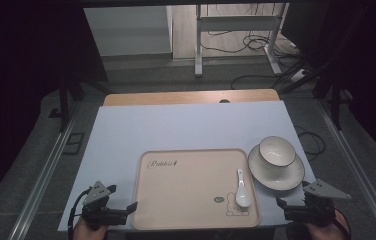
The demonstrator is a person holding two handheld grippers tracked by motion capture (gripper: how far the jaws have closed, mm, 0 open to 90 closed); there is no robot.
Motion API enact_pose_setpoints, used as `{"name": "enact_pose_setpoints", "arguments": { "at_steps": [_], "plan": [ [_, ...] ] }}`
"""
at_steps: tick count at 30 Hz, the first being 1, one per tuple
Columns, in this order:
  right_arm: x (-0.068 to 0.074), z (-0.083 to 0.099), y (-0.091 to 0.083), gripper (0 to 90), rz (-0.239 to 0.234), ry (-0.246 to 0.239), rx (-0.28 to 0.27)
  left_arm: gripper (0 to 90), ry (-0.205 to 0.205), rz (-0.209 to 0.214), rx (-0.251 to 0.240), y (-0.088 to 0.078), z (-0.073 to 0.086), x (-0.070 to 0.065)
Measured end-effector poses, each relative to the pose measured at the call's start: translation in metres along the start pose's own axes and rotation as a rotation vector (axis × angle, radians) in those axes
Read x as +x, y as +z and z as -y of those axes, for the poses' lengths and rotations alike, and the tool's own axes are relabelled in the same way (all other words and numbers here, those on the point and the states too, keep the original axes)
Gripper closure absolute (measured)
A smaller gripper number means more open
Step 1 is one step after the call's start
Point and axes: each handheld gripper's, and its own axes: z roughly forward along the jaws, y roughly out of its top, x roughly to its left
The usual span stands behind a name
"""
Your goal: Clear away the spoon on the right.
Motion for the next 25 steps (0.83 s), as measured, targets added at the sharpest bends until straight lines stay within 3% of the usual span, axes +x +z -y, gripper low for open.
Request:
{"name": "enact_pose_setpoints", "arguments": {
  "at_steps": [18,25],
  "plan": [
    [-0.018,0.014,0.003,0.0,0.016,0.056,0.051,1.0,0.001,0.0,0.0,0.0,0.0,0.0],
    [-0.019,0.015,0.005,0.0,0.01,0.047,0.071,1.0,0.004,0.0,0.003,0.0,0.0,0.0]
  ]
}}
